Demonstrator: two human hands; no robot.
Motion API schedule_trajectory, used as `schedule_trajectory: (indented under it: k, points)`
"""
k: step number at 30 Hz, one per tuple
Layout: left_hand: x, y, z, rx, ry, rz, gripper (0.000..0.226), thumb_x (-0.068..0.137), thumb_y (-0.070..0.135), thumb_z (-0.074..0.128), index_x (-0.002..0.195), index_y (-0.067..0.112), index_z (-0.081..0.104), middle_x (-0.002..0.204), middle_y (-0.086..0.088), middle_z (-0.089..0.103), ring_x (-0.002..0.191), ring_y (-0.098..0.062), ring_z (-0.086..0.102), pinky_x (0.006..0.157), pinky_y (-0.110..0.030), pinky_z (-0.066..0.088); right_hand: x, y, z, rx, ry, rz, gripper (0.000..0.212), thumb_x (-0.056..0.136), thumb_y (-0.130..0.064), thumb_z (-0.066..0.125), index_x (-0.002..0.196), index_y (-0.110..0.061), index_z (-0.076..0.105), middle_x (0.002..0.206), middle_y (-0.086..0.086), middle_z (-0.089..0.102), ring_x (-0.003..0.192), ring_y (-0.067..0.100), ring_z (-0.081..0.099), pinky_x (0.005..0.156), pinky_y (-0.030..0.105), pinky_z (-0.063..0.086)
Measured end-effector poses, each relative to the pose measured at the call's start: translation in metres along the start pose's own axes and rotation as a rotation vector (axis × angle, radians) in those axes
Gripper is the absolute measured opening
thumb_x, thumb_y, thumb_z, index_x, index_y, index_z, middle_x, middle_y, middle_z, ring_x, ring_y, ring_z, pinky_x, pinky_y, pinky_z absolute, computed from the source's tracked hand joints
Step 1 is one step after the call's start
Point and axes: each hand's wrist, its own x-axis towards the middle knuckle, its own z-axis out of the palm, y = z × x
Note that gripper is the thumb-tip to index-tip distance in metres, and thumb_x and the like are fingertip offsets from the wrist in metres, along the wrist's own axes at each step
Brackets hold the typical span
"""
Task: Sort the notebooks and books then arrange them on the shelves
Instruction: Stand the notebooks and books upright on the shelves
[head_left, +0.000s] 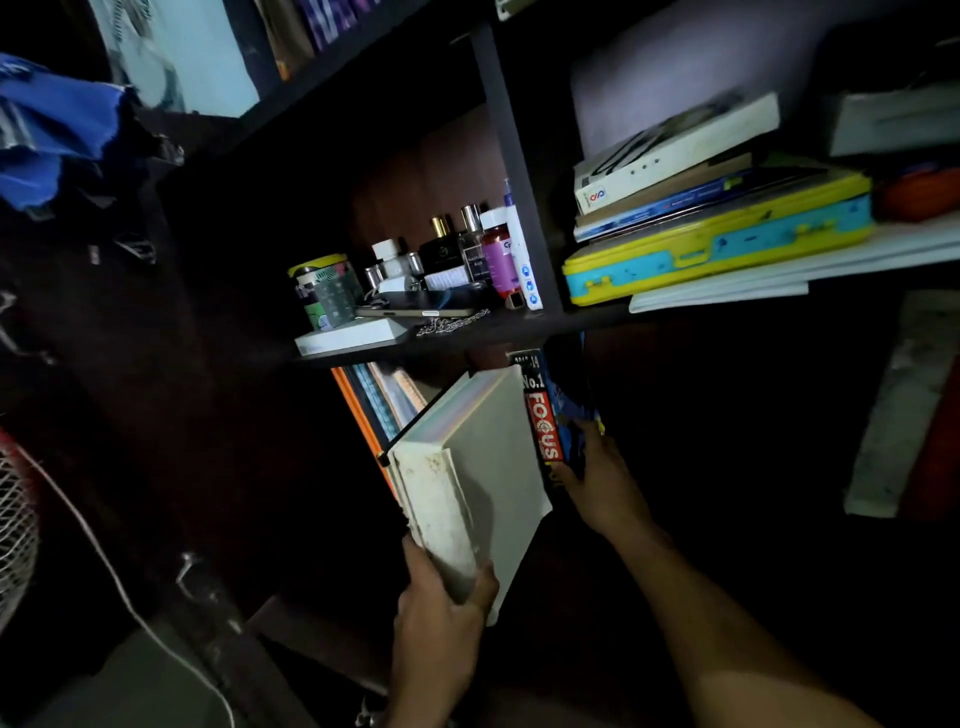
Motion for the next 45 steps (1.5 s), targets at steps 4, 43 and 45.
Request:
schedule_trajectory:
  k: [4,43,45]
  points:
    - [-0.008,0.01,0.004,0.011,0.031,-0.043,0.086,0.09,0.045,0.068,0.156,0.022,0.018,0.135,-0.014,0.058,0.122,-0.036,0.056,0.084,-0.032,0.041,-0.003,-0.004,0.0,-0.052,-0.005,0.012,0.062,0.098,-0.019,0.062,0.152,-0.028,0.031,0.152,0.011,0.042,0.136,0.032,0.045,0.107,0.04,0.041]
    - [0.03,0.023,0.04,-0.219,0.187,-0.041,0.052,0.094,0.038,0.064,0.131,0.016,0.036,0.123,-0.009,0.059,0.117,-0.034,0.06,0.087,-0.03,0.041,0.007,-0.004,-0.01,-0.101,0.007,0.145,0.078,0.083,-0.049,0.074,0.147,-0.02,0.039,0.129,0.012,0.063,0.112,0.034,0.064,0.093,0.043,0.055]
    - [0.033,0.024,0.043,-0.207,0.208,-0.012,0.047,0.093,0.043,0.065,0.121,0.019,0.035,0.124,-0.011,0.06,0.117,-0.036,0.06,0.087,-0.03,0.041,0.007,-0.003,-0.01,-0.114,0.002,0.152,0.081,0.08,-0.053,0.074,0.146,-0.021,0.038,0.129,0.01,0.063,0.113,0.033,0.064,0.094,0.043,0.054]
